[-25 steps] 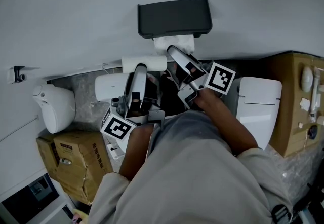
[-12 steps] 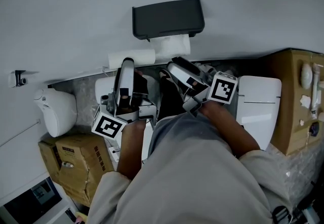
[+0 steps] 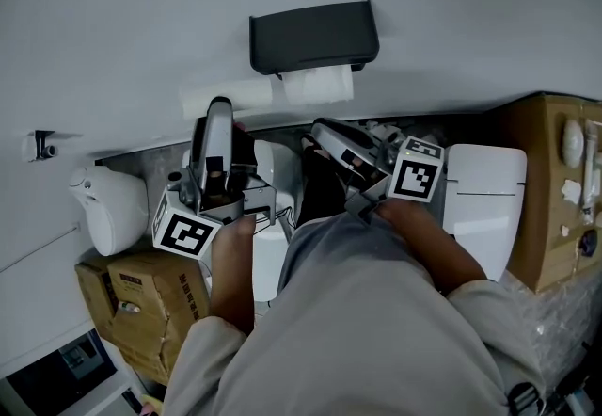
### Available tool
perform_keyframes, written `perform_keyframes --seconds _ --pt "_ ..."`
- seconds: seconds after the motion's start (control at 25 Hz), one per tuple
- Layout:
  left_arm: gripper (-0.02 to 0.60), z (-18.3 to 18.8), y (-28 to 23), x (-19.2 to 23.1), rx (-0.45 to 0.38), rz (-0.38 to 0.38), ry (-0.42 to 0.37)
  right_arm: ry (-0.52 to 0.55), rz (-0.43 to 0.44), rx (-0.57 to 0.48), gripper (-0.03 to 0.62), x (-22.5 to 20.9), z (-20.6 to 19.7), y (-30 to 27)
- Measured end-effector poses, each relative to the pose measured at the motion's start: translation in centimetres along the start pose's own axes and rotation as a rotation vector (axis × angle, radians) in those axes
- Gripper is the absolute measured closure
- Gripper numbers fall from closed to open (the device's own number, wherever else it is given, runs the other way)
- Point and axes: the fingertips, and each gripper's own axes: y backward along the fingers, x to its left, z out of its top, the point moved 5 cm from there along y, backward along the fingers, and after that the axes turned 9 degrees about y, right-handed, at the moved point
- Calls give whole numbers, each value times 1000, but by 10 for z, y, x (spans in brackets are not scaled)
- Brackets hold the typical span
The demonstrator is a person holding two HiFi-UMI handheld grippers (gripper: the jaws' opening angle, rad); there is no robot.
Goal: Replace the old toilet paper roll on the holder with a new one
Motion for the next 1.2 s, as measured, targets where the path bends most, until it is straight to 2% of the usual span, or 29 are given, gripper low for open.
perform_keyframes --seconds 0.44,0.8,1.2 --pt "417 13 -49 -5 125 -12 -165 5 4 38 577 3 -7 2" --pt "417 6 -76 -2 221 6 -227 10 7 55 578 2 -9 7" --pt "417 -15 -98 -1 407 61 -443 87 1 93 577 7 -10 11"
